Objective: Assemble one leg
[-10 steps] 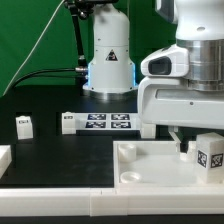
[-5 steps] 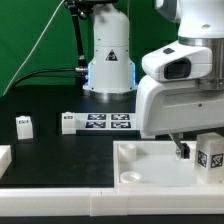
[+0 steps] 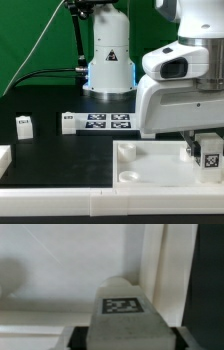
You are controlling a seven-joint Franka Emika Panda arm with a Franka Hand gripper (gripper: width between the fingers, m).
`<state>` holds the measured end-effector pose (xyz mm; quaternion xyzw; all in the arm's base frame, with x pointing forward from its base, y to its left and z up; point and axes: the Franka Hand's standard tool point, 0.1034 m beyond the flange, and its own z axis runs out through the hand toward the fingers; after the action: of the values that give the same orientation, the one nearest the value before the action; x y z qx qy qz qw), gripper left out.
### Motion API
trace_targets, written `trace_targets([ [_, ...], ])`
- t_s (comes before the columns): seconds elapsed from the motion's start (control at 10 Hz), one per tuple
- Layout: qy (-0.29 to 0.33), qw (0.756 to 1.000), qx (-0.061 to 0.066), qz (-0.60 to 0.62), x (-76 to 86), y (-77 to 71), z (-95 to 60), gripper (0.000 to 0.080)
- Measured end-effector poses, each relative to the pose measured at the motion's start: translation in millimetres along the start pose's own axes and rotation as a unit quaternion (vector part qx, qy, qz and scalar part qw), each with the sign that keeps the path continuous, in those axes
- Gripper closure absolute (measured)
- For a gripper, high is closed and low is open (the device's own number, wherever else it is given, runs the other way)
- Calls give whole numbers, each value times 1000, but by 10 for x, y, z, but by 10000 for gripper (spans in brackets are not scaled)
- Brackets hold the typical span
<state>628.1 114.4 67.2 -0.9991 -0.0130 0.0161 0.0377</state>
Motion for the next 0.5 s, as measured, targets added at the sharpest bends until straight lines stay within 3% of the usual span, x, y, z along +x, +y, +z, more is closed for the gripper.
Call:
trace_targets([
  [0.2, 6, 986, 1, 169, 1, -6, -16, 509],
  [0.5, 11, 944, -12, 330, -34, 185, -12, 507],
])
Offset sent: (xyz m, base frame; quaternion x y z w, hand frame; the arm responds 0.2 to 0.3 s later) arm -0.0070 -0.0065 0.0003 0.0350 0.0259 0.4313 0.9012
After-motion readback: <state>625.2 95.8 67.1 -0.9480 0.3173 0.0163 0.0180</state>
